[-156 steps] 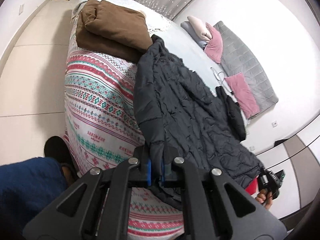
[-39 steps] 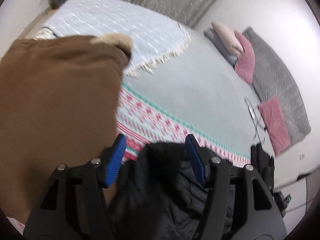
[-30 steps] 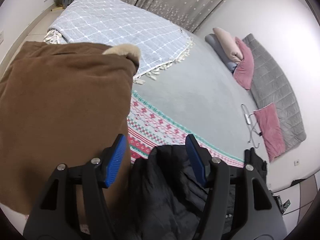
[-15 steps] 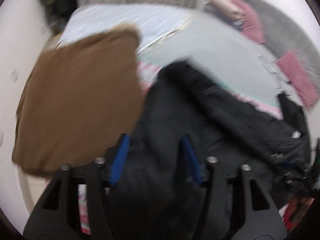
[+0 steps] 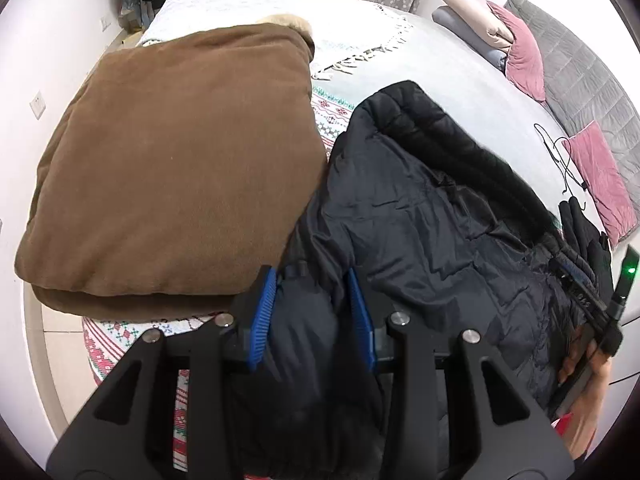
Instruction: Fold large clothes
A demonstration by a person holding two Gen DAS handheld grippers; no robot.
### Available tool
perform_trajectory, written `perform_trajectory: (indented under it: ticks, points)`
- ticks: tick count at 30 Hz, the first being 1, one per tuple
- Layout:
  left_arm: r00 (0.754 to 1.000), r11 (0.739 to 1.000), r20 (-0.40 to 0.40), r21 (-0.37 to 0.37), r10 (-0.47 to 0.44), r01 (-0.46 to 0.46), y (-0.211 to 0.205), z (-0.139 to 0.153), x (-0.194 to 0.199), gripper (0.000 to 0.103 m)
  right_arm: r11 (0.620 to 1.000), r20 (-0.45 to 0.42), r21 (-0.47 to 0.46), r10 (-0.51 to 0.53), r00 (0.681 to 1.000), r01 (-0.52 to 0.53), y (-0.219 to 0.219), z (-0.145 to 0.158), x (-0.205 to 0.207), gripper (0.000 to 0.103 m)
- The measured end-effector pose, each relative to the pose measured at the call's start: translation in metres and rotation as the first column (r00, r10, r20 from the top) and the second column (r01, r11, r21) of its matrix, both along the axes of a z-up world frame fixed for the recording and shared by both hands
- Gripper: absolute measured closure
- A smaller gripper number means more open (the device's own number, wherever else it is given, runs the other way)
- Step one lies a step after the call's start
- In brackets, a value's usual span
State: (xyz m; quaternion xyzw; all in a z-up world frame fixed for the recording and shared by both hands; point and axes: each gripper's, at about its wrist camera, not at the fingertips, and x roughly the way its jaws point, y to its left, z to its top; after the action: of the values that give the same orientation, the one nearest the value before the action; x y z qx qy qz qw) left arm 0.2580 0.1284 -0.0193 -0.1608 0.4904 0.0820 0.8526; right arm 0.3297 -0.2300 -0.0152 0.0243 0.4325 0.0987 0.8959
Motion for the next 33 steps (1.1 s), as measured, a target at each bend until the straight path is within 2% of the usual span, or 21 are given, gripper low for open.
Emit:
perform_trajectory:
  ticks: [5,7,10,14,19,23,26,29,33]
  points:
    - [1.0,1.0,0.0,0.016,0.0,0.0,-0.005,-0.001,-0.001,0.064,0.994,-0.028,0.014,-0.108,0.994,0.109,-0.015,-0.011,0.008,0.052]
    - [1.0,1.0,0.002,-0.008,0.009,-0.009,-0.001,-0.003,-0.001,0.064,0.991,-0.015,0.049,-0.127,0.992,0.127,-0.014,0.0,0.002,0.052]
    - [1.0,0.999,0.026,-0.05,0.011,-0.01,0.003,0.005,-0.007,0.064,0.99,0.016,0.112,-0.091,0.996,0.089,-0.017,0.027,-0.014,0.052]
    - [0.998,0.999,0.055,-0.039,0.004,-0.002,0.007,0.015,-0.02,0.063,0.989,0.041,0.094,-0.115,0.992,0.111,-0.038,0.051,-0.045,0.045]
    - [0.999,0.999,0.036,-0.048,-0.014,0.015,0.018,0.009,-0.036,0.062,0.968,-0.049,0.092,-0.229,0.972,0.233,-0.102,0.052,-0.088,0.045]
    - [0.999,0.997,0.041,-0.067,-0.021,0.024,0.023,0.003,-0.048,0.053,0.949,-0.063,0.083,-0.3,0.952,0.305,-0.151,0.053,-0.114,0.047]
    - [0.999,0.995,0.03,-0.096,-0.035,0.038,0.024,-0.002,-0.055,0.044,0.927,-0.094,0.166,-0.324,0.941,0.336,-0.188,0.05,-0.132,0.047]
    - [0.999,0.99,0.02,-0.136,-0.03,0.033,0.029,-0.007,-0.063,0.044,0.901,-0.155,0.258,-0.317,0.936,0.348,-0.225,0.041,-0.153,0.047]
    - [1.0,0.985,0.025,-0.172,-0.016,0.021,0.034,-0.011,-0.07,0.043,0.888,-0.206,0.287,-0.309,0.928,0.359,-0.256,0.021,-0.168,0.047]
